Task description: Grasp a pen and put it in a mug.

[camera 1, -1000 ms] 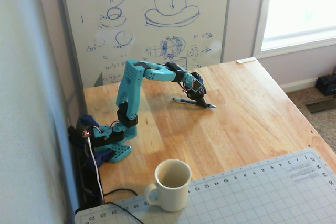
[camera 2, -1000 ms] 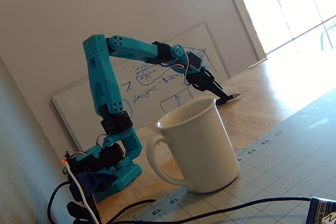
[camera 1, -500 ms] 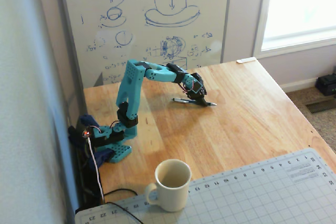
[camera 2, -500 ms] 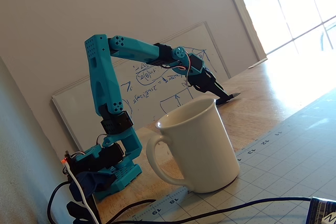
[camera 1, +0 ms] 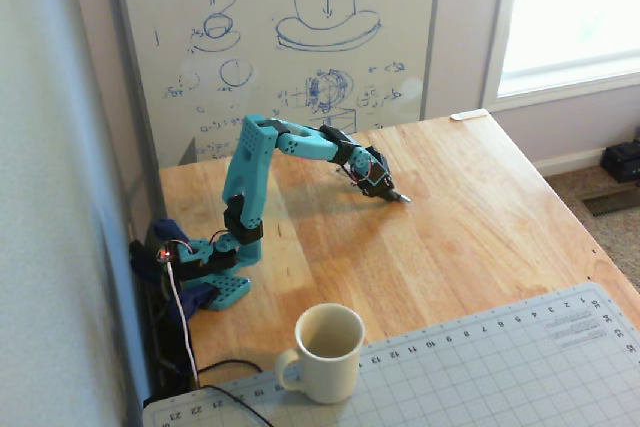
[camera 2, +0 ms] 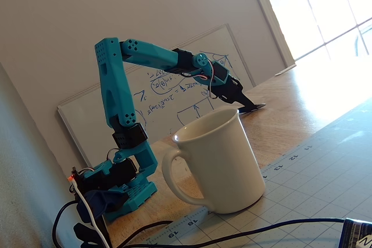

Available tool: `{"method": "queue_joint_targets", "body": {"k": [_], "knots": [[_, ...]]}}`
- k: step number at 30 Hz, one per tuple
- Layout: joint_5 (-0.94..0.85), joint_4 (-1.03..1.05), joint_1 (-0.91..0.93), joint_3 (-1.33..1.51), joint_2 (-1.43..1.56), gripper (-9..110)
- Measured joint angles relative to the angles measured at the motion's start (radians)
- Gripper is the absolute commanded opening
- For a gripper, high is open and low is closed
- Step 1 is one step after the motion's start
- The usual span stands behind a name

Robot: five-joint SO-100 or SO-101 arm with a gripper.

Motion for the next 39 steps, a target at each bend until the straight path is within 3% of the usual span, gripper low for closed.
{"method": "queue_joint_targets", "body": {"k": [15,29,39], "knots": [[-0.006,-0.002,0.0,0.009,0.0,18],[-0.008,-0.018,0.021,0.006,-0.028,19],[0.13,-0.029,0.029,0.005,-0.028,19]]}}
